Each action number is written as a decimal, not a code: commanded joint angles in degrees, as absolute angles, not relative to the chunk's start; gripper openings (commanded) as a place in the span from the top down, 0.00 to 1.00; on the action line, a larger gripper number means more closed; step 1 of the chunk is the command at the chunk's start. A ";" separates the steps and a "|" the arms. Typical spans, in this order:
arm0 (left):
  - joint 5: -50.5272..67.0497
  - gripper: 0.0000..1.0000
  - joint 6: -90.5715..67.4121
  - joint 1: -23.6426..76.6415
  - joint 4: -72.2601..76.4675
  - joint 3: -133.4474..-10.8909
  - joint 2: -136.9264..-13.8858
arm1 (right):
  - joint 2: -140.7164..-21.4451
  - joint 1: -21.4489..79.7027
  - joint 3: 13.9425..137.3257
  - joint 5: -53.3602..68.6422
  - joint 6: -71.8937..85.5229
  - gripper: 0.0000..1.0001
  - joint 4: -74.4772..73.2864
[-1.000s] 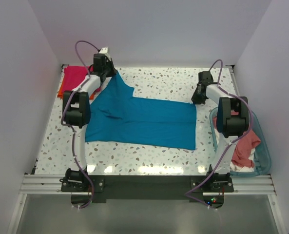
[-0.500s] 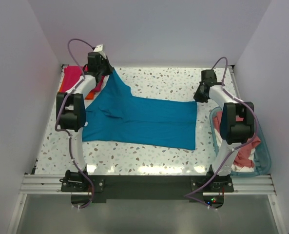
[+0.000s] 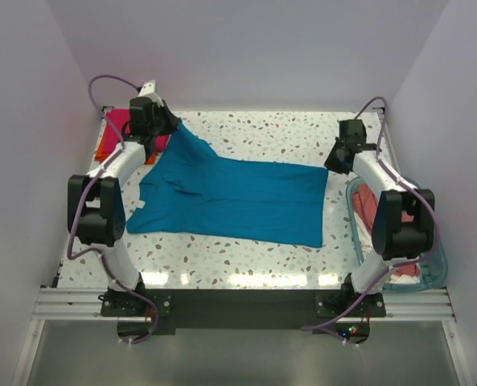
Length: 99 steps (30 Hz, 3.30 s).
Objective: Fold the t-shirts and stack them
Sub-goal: Fold the tshirt
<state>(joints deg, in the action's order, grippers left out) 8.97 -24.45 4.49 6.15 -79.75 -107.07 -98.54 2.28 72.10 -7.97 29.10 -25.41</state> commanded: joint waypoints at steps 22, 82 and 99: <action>-8.16 1.00 -41.74 3.78 1.68 -35.00 -58.21 | -74.45 2.29 51.34 -2.28 32.17 1.00 -27.25; -10.55 0.77 -40.34 16.00 2.72 -55.29 -97.30 | -96.24 29.71 56.25 -6.50 32.08 0.67 -14.33; -4.66 0.91 -38.76 16.17 3.25 -48.78 -94.04 | -97.03 29.79 56.07 -4.48 32.43 0.68 -13.09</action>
<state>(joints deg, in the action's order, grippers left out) -6.55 -40.66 16.25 2.02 -48.88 -96.47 -96.42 29.36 55.46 -4.56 31.97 -15.51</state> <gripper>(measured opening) 0.094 0.324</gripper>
